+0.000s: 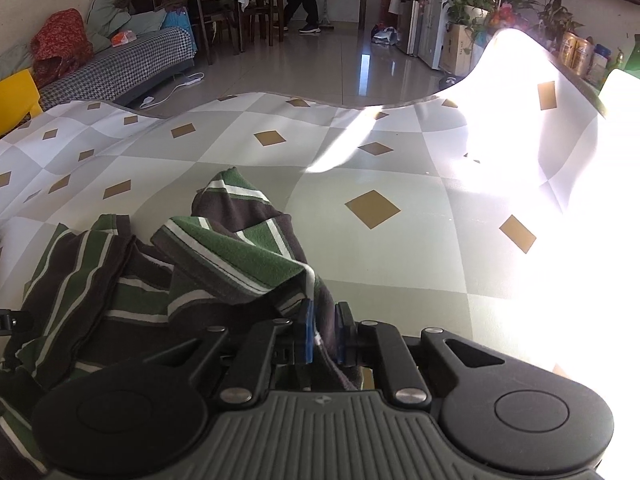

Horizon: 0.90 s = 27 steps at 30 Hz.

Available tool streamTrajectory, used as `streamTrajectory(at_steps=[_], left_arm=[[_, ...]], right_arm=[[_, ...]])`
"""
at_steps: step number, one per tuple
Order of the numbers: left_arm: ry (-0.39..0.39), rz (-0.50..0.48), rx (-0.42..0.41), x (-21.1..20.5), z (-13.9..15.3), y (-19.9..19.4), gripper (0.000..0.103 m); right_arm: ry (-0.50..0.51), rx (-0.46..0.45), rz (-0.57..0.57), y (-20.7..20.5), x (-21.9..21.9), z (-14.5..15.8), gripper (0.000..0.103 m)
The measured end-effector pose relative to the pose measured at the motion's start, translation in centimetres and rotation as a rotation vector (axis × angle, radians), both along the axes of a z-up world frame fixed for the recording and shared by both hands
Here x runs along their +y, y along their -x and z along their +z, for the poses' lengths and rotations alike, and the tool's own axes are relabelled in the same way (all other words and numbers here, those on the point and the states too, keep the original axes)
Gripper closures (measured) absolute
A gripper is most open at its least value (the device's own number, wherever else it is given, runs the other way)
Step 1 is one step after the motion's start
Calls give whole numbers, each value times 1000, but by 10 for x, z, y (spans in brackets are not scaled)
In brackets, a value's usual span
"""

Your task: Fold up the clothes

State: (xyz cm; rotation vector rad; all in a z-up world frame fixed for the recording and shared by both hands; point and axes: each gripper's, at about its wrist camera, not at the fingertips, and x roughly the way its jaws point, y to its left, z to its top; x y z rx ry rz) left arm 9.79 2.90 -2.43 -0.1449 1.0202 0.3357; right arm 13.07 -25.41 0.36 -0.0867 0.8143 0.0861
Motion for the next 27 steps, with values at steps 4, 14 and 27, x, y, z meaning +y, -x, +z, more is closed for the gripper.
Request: streamTrajectory(at_steps=[4,14,27], left_arm=[[-13,-48,-12,-11,2,1,32],[-5,-100,8,-28,-2,0,31],[15,-108,43,-33,-9,1,27]], right_arm=[[-25,19,-41,-3,-12,1,92],[-101,54,46,1,-9,0,67],[-23,14,194,-6,18,-12,59]])
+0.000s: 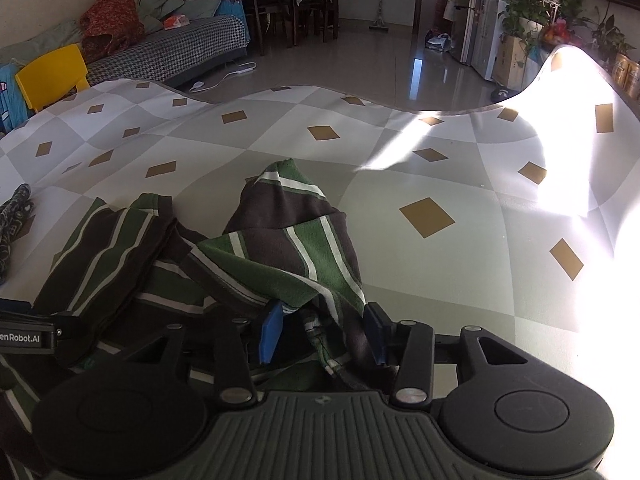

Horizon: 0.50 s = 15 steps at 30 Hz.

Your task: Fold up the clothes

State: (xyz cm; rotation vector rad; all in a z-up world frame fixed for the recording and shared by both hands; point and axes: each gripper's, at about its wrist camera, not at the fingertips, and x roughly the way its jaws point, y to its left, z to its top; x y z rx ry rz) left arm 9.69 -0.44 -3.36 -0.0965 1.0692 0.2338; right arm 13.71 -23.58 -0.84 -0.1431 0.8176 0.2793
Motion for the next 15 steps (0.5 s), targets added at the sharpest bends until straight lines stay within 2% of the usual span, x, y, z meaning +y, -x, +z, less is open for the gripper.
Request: streamTrajectory(at_steps=[7,10,11,15], left_arm=[[-6,-7,6,-4,-2,-1,26],[-5,-2,6,-4,-3,-1,25],[-4,0,7,-4,-3,-1,24],[2,7,8,-2,-4,-1,23]], right_arm=[[-25,22,17,-2,1,-10,60],[-21,26,-5,-3,1,-11,78],[-20,24,-14,-3,1,-11,87],[-55,1,-59,-2,-6,-3,91]])
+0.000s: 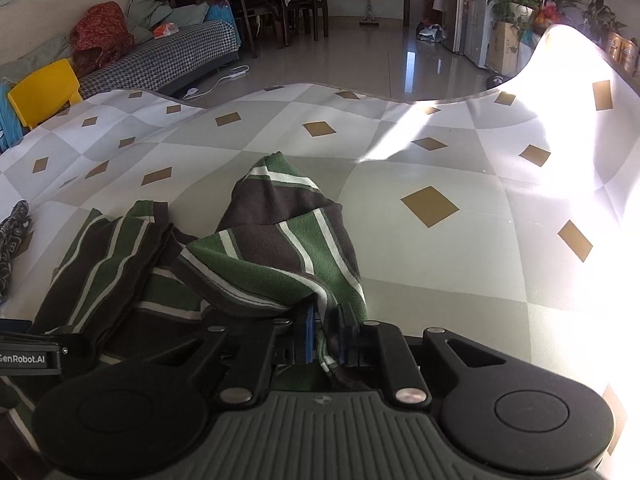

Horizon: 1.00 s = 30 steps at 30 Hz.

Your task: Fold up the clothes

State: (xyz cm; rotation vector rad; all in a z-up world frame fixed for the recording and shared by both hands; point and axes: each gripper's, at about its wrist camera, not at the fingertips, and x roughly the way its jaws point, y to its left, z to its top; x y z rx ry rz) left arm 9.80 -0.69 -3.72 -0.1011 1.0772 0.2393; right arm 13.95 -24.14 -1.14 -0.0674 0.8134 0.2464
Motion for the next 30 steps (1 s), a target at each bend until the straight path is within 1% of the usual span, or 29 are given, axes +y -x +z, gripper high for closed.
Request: streamTrajectory(at_steps=[3,6,9,12,16,17,18,24,27,30], left_arm=[[5,7,1,1,0,0,22],[5,9,2,2,-1,0,22],[-2,9,1,1,-1,0,20],[-5,10,1,0,-1,0,20],[-13,11,1,-1,-1,0,20],[-15,11,0,-1,-1,0,20],[-16,11,0,-1,-1,0,19],[-14,18,1,0,-2,0,17],[-10,31,5,2,-3,0,15],[-15,38,9,1,-3,0,13]], right_arm=[[0,-36,-52,1,-6,8,92],[14,-67,-139,1,-16,15,92],[25,-46,-261,-5,-32,15,91],[59,-24,-319,-8,-42,12,90],[101,-12,-338,-8,-46,11,81],[106,-16,-340,-7,-46,12,75],[111,-19,-342,-6,-47,13,73],[138,-55,-352,0,-45,21,66],[126,-63,-339,1,-44,25,65],[101,-44,-314,3,-42,26,64]])
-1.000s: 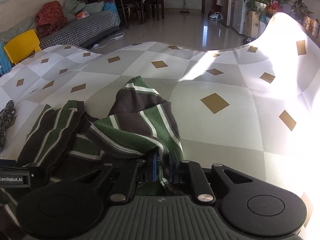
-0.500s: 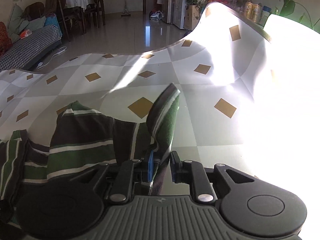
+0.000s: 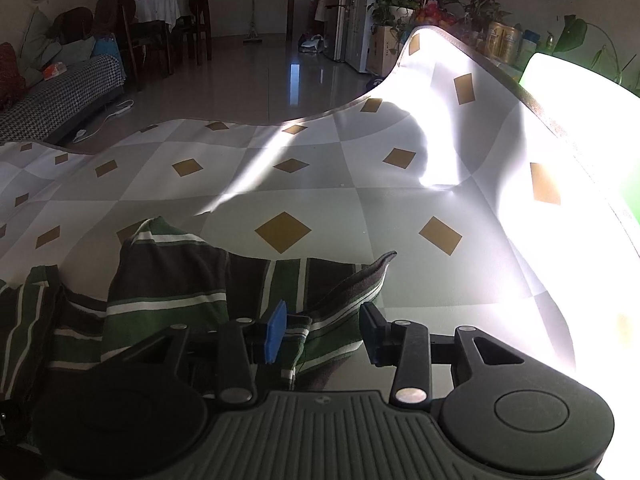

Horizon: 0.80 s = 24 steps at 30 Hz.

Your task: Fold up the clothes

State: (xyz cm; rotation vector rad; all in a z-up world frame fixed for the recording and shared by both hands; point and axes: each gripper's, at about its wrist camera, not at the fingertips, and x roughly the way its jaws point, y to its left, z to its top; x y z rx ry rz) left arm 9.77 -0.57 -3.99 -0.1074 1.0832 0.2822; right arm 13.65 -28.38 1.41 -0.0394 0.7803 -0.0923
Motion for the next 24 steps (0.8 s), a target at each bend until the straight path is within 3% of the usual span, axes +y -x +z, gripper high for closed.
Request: streamTrajectory(at_steps=[14,20,24], left_arm=[[45,-5,25,-4,9,14,12],[6,-47,-9,-11,24,24,12],[-3,-82,-48,-13,39,32,11]], right_arm=[[-100,124,141,17,20,-8,62],[-164,219,160,32,25,-18,62],[-183,233,174,47,28,-17,62]])
